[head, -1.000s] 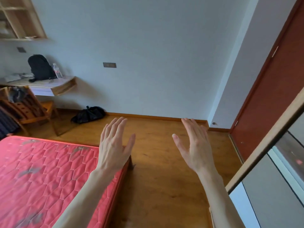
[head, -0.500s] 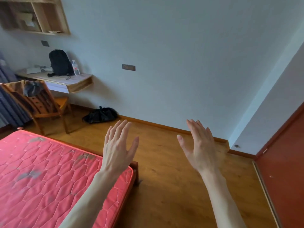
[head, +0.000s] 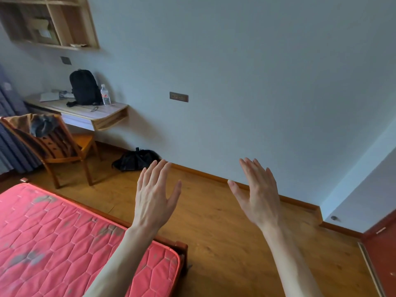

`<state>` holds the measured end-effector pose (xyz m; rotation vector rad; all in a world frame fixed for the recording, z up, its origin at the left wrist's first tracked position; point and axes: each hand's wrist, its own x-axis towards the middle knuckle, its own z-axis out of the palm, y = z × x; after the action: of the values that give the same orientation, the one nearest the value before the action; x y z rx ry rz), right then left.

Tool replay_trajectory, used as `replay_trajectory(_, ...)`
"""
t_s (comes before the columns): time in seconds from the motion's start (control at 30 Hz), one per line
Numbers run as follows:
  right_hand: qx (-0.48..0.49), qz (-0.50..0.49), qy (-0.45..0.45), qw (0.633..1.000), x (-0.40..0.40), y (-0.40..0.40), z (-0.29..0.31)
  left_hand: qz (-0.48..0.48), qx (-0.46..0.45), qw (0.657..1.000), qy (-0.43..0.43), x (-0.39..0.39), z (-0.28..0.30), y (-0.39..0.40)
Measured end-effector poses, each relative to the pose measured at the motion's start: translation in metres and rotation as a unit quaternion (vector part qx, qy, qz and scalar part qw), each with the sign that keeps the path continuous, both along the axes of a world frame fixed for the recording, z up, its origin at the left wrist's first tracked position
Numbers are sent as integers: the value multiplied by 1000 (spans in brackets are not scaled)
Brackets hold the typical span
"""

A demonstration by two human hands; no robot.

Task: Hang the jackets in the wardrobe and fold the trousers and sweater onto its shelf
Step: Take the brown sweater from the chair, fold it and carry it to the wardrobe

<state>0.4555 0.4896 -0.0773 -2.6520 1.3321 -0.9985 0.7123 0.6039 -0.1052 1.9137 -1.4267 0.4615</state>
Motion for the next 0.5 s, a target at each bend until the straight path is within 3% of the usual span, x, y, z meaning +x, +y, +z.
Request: replay_trajectory(0.5, 25, 133, -14, 991, 129, -237, -24, 119, 26, 992, -16, 79, -1, -196)
